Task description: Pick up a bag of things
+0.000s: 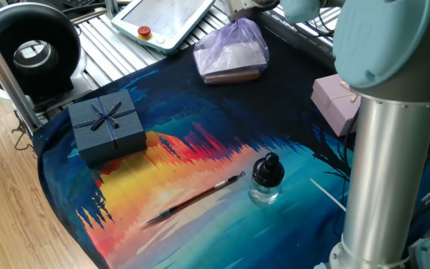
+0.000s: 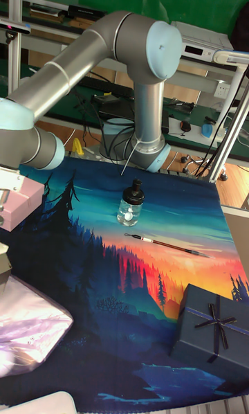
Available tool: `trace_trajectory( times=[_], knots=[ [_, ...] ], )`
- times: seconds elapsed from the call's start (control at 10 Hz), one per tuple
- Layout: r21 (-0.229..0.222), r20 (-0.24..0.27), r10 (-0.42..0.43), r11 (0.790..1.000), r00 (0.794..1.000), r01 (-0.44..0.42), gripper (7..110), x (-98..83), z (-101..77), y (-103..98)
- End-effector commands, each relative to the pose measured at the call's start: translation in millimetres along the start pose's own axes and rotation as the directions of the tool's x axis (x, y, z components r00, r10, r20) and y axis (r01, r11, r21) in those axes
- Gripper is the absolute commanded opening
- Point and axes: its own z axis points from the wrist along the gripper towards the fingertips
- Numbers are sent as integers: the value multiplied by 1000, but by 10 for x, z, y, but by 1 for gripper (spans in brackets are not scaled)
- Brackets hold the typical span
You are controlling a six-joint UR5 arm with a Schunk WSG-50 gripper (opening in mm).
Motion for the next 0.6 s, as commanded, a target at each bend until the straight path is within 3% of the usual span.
trace_trajectory(
  times=[0.0, 0.5],
  knots=[
    [-24, 32, 56, 998, 998, -55, 66, -102, 81, -44],
    [-40, 38, 74, 997, 997, -73, 66, -65, 261, -76]
  ],
)
